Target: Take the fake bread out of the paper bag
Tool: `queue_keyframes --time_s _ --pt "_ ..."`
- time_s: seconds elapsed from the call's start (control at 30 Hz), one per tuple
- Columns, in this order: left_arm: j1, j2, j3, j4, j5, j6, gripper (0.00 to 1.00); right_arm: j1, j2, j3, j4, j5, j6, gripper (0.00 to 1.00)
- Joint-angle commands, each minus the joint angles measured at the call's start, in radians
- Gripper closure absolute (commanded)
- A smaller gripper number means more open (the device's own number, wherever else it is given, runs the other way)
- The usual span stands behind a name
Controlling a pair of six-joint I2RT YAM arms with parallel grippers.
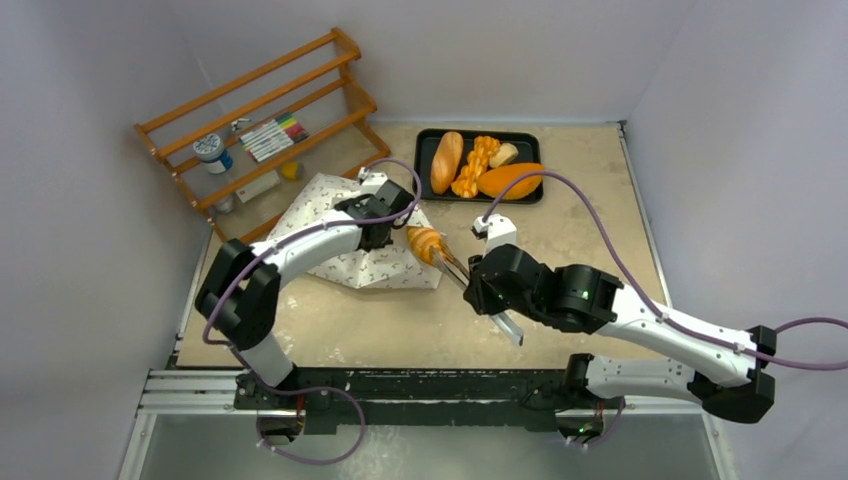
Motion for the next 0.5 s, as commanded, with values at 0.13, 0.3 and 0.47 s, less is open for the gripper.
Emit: queue_keyframes --time_s 0.13,0.3,0.47 --pt "0.038 0.131 0.105 0.065 0.029 0.049 1.00 -0.002 -0.046 0.057 0.001 0.038 0.030 1.00" --pt "0.061 0.152 0.069 0.091 0.038 0.055 1.00 -0.002 -0.070 0.085 -0.019 0.068 0.046 1.00" --pt "0.064 0.119 0.007 0.116 0.052 0.052 1.00 -0.002 -0.087 0.115 -0.041 0.136 0.074 1.00"
